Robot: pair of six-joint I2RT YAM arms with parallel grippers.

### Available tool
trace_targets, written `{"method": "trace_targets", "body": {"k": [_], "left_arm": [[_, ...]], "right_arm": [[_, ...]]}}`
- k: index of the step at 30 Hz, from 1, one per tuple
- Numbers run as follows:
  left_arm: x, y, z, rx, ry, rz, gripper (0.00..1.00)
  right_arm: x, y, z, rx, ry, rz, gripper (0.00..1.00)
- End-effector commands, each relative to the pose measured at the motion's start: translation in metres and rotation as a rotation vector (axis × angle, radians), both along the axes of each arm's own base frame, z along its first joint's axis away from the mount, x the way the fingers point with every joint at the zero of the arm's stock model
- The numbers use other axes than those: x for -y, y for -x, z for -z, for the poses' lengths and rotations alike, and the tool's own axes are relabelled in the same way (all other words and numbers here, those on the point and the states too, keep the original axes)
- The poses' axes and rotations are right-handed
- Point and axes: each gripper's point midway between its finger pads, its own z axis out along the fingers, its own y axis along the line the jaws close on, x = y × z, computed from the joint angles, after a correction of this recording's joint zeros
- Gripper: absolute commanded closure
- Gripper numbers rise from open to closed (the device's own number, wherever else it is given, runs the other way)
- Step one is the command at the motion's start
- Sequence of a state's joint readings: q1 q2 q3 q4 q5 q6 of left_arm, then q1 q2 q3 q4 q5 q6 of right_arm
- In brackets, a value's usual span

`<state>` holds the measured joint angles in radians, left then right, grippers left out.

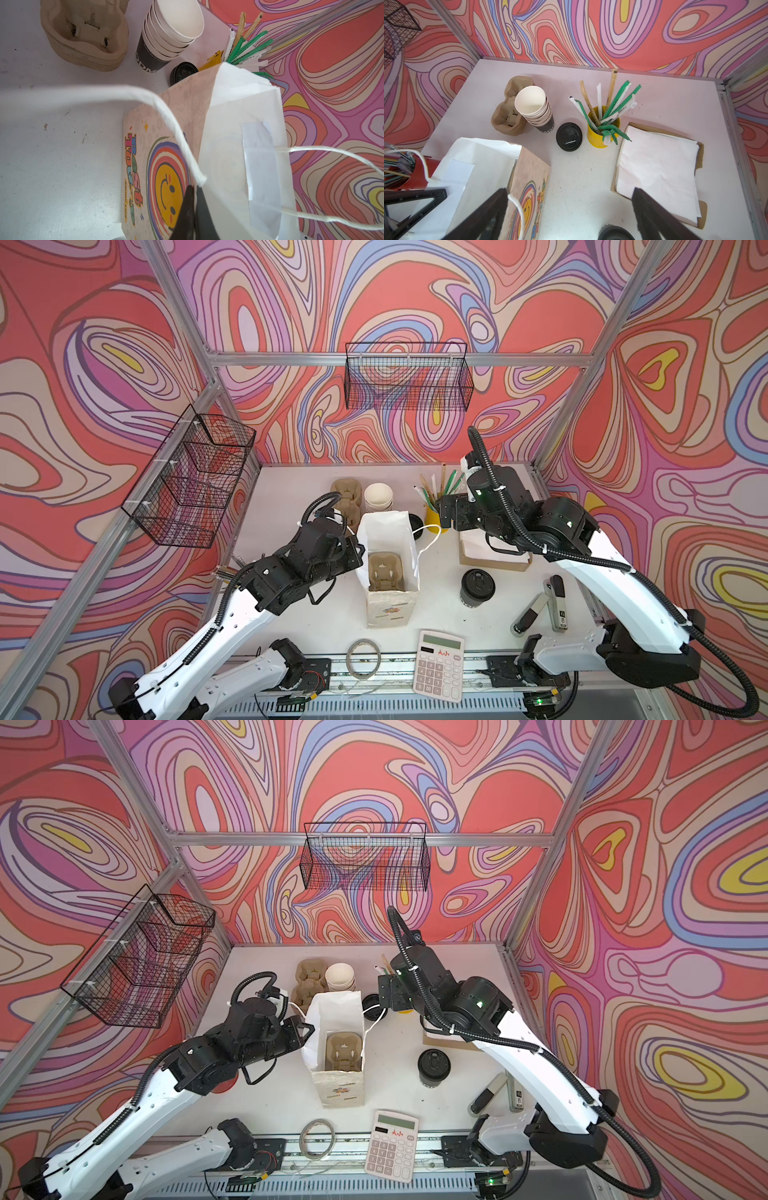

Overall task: Pack a coffee takeout order
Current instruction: Shake the takeout bag at the center of the table.

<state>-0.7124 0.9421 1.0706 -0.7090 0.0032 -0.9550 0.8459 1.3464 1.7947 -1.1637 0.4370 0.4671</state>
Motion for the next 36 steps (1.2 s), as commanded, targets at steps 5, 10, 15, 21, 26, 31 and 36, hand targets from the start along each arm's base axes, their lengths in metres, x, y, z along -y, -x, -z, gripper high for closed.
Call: {"method": "trace_targets", "body": {"k": [5, 10, 15, 21, 26, 31, 36], "left_arm": [[0.001, -0.005, -0.002, -0.003, 0.033, -0.036, 1.0], [-0.004, -0.007, 0.0, 0.009, 0.035, -0.066, 1.0], [-0.001, -0.007, -0.002, 0.021, 0.037, -0.048, 0.94], [-0.004, -0.007, -0.003, 0.035, 0.009, -0.038, 0.63], [-0.008, -0.006, -0.003, 0.044, -0.01, -0.04, 0.46], [-0.015, -0.004, -0.01, 0.067, -0.069, -0.022, 0.27], [-0.03, 0.003, -0.024, 0.113, -0.189, 0.025, 0.0]], "right_arm": [[0.043, 0.007, 0.015, -0.051, 0.082, 0.145, 0.02], [0.056, 0.01, 0.015, -0.065, 0.07, 0.174, 0.02], [0.046, 0.012, 0.041, -0.162, 0.055, 0.118, 0.02], [0.05, 0.012, 0.08, -0.278, 0.083, 0.114, 0.02], [0.057, 0.01, 0.099, -0.337, 0.083, 0.113, 0.02], [0.06, 0.015, 0.116, -0.388, 0.089, 0.107, 0.02], [0.064, 0.021, 0.137, -0.447, 0.105, 0.101, 0.02]]}}
